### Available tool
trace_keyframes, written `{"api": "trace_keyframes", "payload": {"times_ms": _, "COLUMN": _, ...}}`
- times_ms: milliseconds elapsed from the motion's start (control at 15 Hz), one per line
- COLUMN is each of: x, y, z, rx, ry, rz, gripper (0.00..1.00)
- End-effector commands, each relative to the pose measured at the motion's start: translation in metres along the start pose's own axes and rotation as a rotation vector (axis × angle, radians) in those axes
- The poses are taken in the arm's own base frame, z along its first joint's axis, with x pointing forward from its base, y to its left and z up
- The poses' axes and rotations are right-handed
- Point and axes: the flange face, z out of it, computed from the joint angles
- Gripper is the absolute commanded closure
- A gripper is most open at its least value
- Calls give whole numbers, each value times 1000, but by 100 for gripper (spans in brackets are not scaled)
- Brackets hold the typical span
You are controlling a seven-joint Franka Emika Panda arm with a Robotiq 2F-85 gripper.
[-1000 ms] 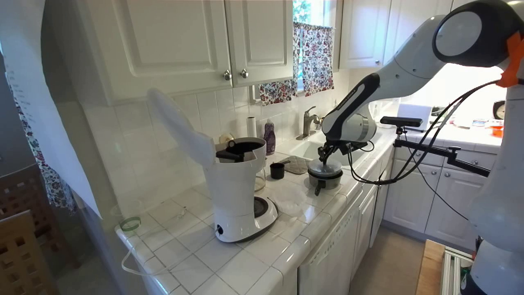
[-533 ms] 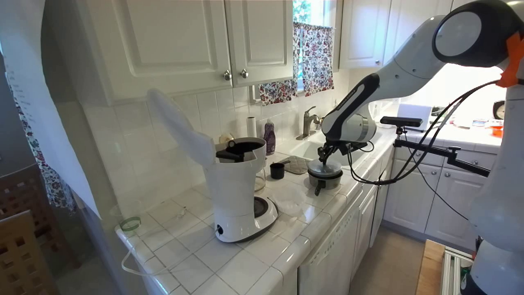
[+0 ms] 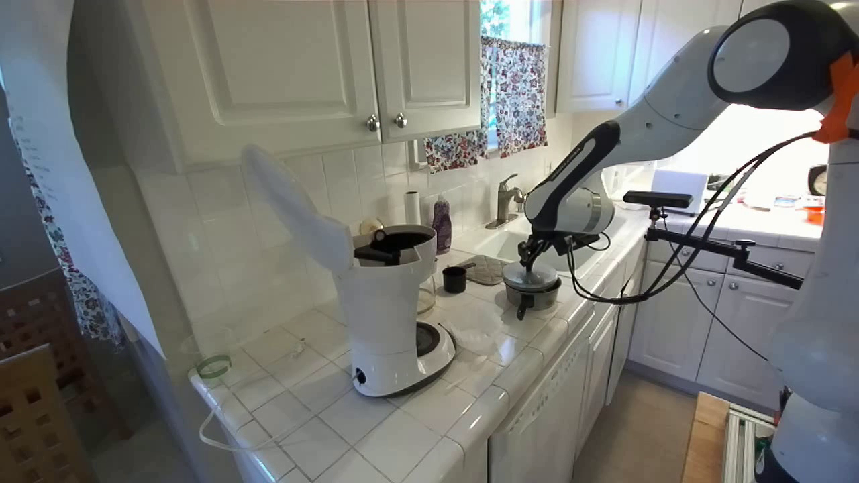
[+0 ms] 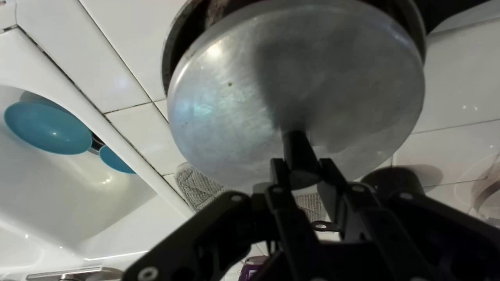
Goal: Put the silver lid on the pot
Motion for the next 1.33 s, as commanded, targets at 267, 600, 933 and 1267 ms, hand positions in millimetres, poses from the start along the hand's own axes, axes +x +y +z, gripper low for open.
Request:
{"api": "trace_keyframes", "payload": {"times_ms": 267, "x": -7, "y": 0, "z": 2, "rx": 8, "ry": -13, "rz": 13, "gripper": 94}}
{"api": "trace_keyframes", "payload": {"times_ms": 600, "x": -11, "y": 0, "z": 0, "rx": 10, "ry": -25, "rz": 10, "gripper": 94}}
{"api": "trace_keyframes", "payload": {"times_ms": 933, "x": -12, "y": 0, "z": 0, "rx": 5, "ry": -27, "rz": 9, "gripper": 94}}
{"api": "trace_keyframes", "payload": {"times_ms": 1267, "x": -10, "y": 4, "z": -1, "rx": 0, "ry": -18, "rz": 32, "gripper": 34}}
